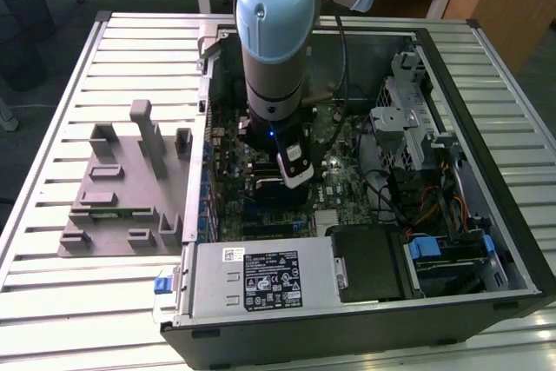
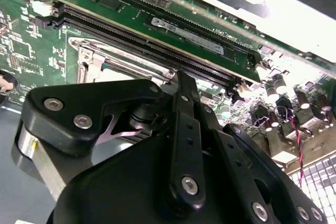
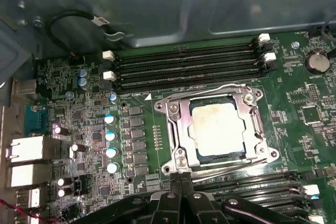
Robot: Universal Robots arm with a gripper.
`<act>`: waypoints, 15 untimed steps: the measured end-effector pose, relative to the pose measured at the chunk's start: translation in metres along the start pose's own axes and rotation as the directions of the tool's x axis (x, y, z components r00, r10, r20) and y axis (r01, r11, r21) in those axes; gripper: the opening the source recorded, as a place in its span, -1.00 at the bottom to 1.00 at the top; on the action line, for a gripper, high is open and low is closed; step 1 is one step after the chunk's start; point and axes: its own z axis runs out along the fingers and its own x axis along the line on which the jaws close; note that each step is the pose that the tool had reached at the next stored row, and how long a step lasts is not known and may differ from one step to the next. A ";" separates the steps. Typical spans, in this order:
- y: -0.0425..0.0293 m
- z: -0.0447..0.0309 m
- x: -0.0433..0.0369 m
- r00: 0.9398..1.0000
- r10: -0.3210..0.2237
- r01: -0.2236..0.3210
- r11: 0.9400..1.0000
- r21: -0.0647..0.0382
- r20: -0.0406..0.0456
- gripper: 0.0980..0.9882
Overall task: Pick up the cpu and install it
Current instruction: 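Install the second cpu locking lever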
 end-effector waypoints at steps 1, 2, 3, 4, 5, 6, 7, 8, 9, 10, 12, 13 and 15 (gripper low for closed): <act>-0.0003 0.0009 0.0000 1.000 0.000 0.000 1.000 -0.003 -0.001 -0.98; -0.0006 0.0017 0.0000 1.000 0.001 -0.001 1.000 -0.006 -0.002 -0.98; -0.0008 0.0024 0.0000 1.000 0.001 -0.001 1.000 -0.010 -0.003 -0.98; -0.0011 0.0034 0.0000 1.000 0.001 -0.001 1.000 -0.013 -0.004 -0.98; -0.0013 0.0042 0.0001 1.000 0.001 -0.001 1.000 -0.014 -0.004 -0.98; -0.0016 0.0048 0.0001 1.000 0.002 -0.002 1.000 -0.016 -0.005 -0.98; -0.0018 0.0057 0.0001 1.000 0.001 -0.002 1.000 -0.017 -0.005 -0.98; -0.0021 0.0065 0.0002 1.000 0.001 -0.002 1.000 -0.017 -0.005 -0.98; -0.0023 0.0072 0.0003 1.000 0.002 -0.002 1.000 -0.017 -0.005 -0.98; -0.0024 0.0077 0.0007 1.000 0.002 -0.002 1.000 -0.018 -0.005 -0.98; -0.0024 0.0088 0.0014 1.000 0.002 -0.002 1.000 -0.020 -0.006 -0.98; -0.0024 0.0092 0.0017 1.000 0.002 -0.002 1.000 -0.021 -0.006 -0.98; -0.0023 0.0099 0.0027 1.000 0.002 -0.002 1.000 -0.020 -0.006 -0.98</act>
